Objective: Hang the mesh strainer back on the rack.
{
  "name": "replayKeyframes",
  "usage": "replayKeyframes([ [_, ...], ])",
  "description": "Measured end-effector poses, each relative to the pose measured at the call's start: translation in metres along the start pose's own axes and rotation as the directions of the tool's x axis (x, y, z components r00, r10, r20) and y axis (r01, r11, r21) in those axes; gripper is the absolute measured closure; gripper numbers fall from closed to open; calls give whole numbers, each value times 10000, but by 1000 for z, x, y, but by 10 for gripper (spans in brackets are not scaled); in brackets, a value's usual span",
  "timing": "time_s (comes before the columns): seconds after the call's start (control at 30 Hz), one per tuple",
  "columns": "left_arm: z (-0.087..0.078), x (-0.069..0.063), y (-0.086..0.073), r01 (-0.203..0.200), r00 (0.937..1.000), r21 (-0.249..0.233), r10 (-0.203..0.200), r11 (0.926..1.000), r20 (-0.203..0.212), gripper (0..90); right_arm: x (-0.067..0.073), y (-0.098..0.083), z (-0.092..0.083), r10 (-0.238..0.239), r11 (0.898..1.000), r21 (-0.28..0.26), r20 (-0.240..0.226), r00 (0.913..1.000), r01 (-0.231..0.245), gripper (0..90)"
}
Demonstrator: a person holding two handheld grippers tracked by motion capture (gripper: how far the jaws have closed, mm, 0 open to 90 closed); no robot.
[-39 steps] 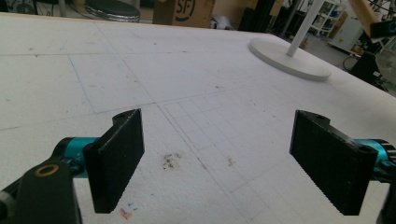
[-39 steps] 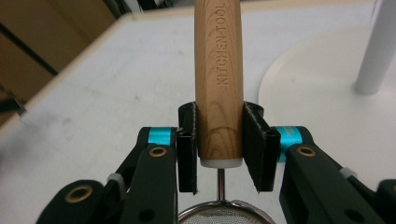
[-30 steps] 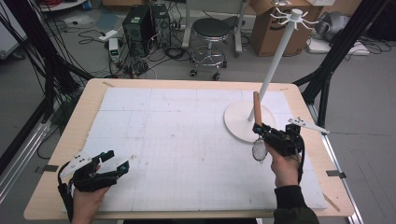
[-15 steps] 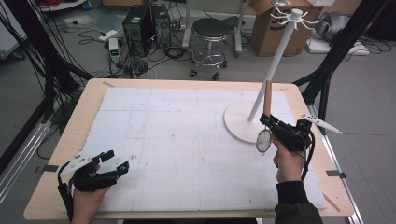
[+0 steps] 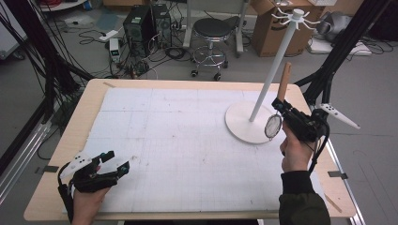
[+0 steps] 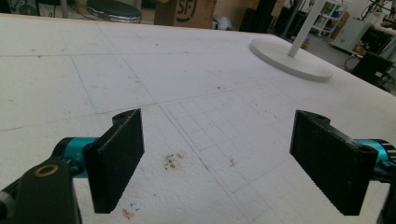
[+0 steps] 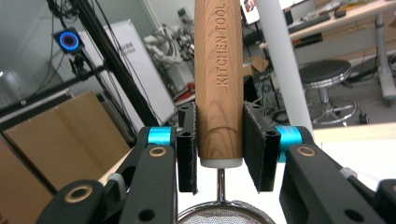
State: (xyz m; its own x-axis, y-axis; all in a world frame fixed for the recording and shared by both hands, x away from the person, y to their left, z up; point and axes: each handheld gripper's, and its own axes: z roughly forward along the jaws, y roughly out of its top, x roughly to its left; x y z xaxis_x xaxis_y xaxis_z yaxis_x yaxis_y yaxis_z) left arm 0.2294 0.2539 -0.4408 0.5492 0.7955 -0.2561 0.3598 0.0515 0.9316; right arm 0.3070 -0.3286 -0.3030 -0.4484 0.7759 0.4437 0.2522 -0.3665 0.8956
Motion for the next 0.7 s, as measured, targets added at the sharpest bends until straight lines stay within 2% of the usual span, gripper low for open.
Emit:
replayKeyframes([
  [0.07,0,0,0,-3,10000,3,3,10000,-5,183,-1,5,-1,108,9997,-196,-81,9999,-109,689],
  [0.3,0,1,-1,40,10000,20,-40,10000,-37,183,-1,22,-2,-60,9967,-805,14,10000,61,689],
  [0.47,1,1,0,-58,10000,7,58,10000,-52,183,-4,34,-1,-2,9959,-910,59,10000,8,689],
  [0.7,1,1,0,-22,10000,27,22,10000,-62,183,-1,49,2,-188,9920,-1245,64,9998,195,689],
])
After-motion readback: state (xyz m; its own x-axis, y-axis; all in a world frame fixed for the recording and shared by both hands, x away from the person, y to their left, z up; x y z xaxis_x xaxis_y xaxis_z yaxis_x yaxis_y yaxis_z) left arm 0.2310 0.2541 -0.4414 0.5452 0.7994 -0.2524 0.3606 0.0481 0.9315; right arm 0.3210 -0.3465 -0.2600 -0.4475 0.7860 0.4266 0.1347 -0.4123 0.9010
